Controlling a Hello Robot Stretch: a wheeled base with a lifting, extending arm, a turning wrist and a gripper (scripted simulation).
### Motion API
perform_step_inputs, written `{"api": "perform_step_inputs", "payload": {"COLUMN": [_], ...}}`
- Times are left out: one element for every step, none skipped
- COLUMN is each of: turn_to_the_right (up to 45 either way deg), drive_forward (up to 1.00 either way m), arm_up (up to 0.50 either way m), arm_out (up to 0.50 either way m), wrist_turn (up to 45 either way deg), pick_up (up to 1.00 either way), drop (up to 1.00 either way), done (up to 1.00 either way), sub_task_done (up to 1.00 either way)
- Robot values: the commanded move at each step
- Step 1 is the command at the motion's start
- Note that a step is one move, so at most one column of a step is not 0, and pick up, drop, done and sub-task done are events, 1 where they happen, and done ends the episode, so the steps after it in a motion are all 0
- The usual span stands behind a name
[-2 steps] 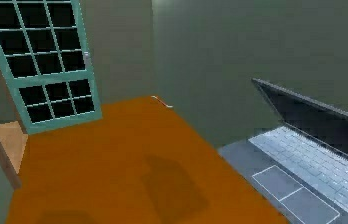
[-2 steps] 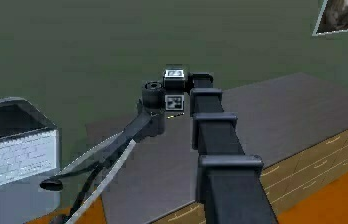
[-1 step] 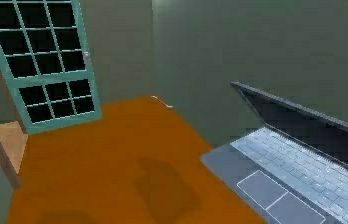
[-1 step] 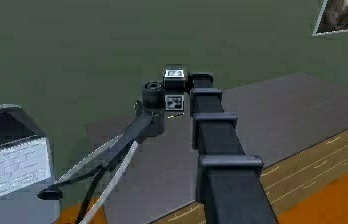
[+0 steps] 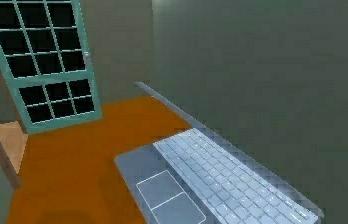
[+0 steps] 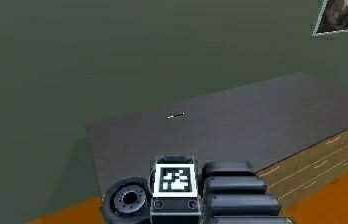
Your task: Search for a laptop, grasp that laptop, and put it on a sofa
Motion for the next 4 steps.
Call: {"api": "perform_step_inputs", "payload": {"turn_to_the_right": [-15.0, 0.0, -36.0, 0.0], "drive_forward": [0.00, 0.90, 0.00, 1.00], "arm_up": [0.00, 0.00, 0.00, 0.00], "arm_out": [0.00, 0.00, 0.00, 0.00], "wrist_turn": [0.0, 0.0, 0.0, 0.0], "pick_up": [0.00, 0.00, 0.00, 0.00], "drop": [0.00, 0.00, 0.00, 0.00], "done": [0.00, 0.00, 0.00, 0.00], "sub_task_done": [0.00, 0.00, 0.00, 0.00]}}
